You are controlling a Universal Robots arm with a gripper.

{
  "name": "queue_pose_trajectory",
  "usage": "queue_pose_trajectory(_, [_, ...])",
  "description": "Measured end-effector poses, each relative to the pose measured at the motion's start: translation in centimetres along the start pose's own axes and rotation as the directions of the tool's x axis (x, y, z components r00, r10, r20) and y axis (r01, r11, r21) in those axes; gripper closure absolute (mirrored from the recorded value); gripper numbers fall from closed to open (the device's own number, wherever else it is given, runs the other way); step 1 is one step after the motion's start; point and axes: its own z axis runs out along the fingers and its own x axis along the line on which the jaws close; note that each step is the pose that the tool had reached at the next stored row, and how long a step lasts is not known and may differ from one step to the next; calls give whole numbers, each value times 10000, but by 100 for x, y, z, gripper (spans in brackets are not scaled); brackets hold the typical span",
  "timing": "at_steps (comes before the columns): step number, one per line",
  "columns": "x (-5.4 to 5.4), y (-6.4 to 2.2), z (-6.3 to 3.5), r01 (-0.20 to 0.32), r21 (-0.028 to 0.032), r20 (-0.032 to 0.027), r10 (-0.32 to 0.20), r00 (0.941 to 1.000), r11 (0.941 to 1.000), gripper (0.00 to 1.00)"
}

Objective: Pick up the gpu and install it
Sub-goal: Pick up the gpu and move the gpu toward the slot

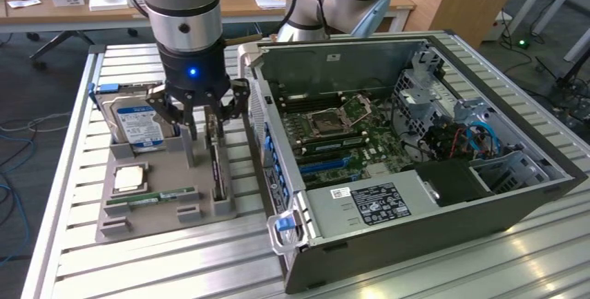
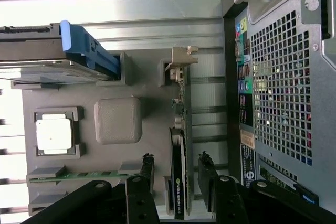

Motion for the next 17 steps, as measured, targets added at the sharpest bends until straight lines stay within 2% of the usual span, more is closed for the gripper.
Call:
queue_pose_trajectory(9, [-20,2,4,-1,-1,1,1,10000,10000,53])
queue_pose_trajectory(17, [-22,-2,76,-1,0,1,1,10000,10000,53])
